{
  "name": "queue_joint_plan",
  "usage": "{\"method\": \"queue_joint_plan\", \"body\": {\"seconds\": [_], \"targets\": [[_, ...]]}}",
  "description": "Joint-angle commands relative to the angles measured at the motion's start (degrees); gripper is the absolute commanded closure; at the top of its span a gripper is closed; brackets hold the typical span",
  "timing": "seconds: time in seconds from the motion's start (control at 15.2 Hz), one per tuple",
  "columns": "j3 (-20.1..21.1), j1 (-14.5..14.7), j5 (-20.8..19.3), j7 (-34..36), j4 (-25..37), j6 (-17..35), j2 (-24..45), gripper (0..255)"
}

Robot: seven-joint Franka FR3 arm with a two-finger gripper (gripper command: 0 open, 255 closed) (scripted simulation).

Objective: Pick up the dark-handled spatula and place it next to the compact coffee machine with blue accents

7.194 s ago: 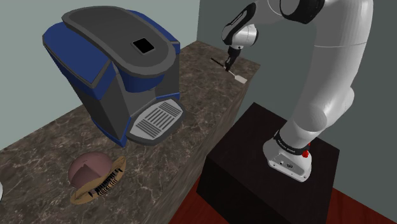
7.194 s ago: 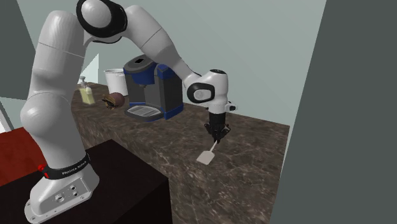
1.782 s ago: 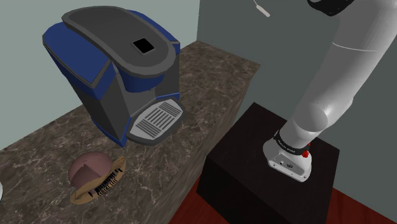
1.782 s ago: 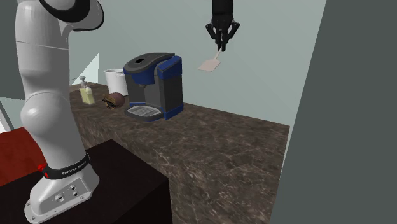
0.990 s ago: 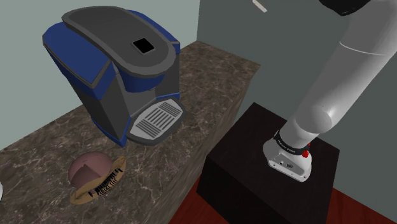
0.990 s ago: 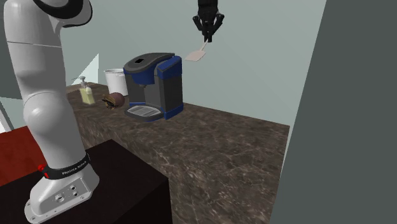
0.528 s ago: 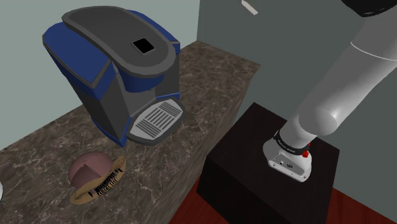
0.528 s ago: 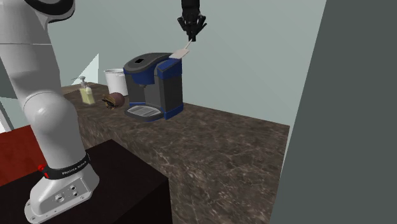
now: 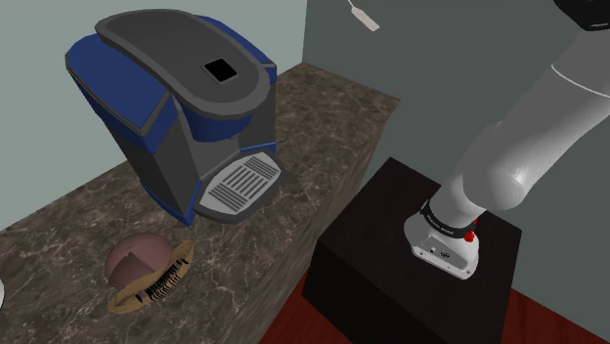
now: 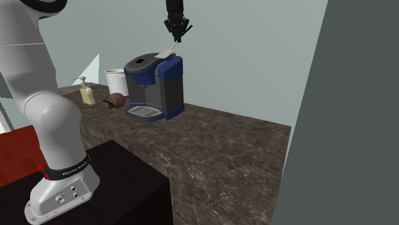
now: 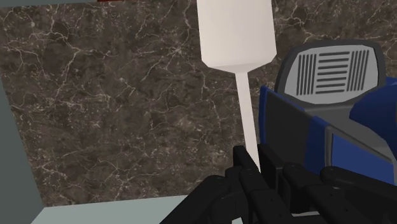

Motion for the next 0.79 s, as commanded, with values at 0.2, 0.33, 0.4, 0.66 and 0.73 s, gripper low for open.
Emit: {"method": "queue_joint_plan", "body": {"seconds": [0.2, 0.33, 0.4, 0.66, 0.73], "targets": [[0.6, 0.5, -0.4, 1.1, -6.2, 4.3, -1.9, 255], [0.7, 0.5, -0.5, 1.2, -8.6, 6.1, -2.6, 255], [0.7, 0.5, -0.6, 1.2, -9.7, 6.9, -2.9, 255], [0.7, 0.5, -0.8, 1.4, -14.0, 10.2, -3.9, 255], [0.7, 0.5, -0.8, 1.4, -15.0, 11.0, -4.1, 255]]}}
